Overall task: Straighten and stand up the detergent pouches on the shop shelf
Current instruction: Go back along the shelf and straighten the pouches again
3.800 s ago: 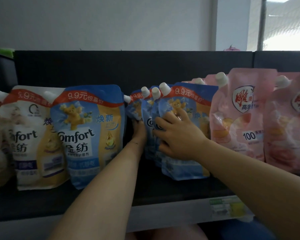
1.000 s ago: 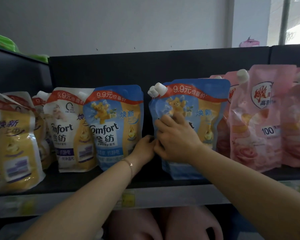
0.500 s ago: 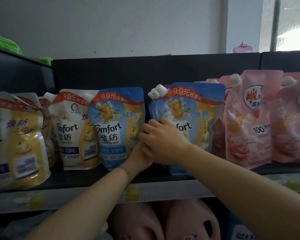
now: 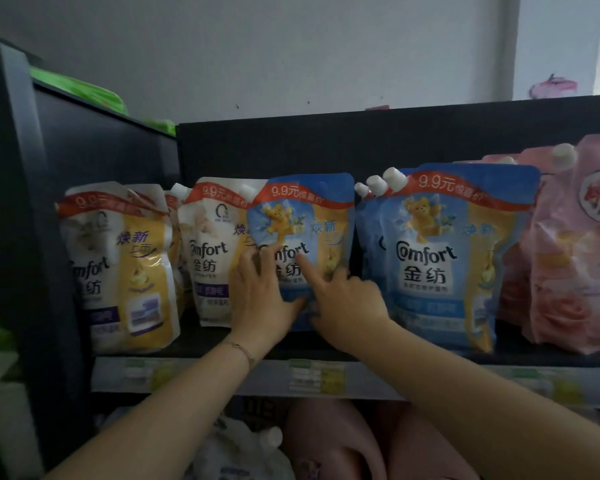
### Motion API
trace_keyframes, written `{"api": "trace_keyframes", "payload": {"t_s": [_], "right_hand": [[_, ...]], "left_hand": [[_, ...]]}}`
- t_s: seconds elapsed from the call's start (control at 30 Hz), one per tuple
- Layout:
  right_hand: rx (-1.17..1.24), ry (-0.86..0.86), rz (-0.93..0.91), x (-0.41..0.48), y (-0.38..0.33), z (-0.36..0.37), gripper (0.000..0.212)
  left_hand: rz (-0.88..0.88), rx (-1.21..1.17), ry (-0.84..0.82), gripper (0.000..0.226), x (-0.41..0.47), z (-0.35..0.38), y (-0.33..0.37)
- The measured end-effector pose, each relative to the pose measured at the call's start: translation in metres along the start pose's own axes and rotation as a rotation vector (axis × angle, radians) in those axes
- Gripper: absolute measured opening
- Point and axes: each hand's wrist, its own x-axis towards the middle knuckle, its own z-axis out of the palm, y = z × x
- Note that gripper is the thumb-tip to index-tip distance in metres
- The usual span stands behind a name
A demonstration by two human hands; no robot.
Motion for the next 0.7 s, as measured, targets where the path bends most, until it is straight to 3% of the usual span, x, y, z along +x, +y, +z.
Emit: {"api": "trace_keyframes", "payload": {"t_s": [0.13,0.3,0.5,0.6,0.7], "right_hand": [[-0.049,-0.016,-0.018,0.003,-0.004,0.002,0.098],[-0.069,-0.015,0.01,0.006,0.0,0.0,0.09],[-0.061,-0.016,0.032,0.003,-0.005,0.001,0.086],[-0.036,0.029,0.016,0.001,-0.005,-0.001,0.082],[0.003,0.083,-0.004,-0.003,-0.001,-0.005,0.072]], "left_hand": [[-0.005,-0.183,-0.118,0.094,0.003,0.001,-0.002],[-0.033,-0.332,-0.251,0.11,0.012,0.013,0.0],[-0.061,-0.3,-0.42,0.122,0.027,0.009,0.0],[-0.029,-0.289,-0.396,0.12,0.02,0.0,-0.005],[0.063,-0.23,-0.264,0.099,0.01,-0.008,-0.013]]}}
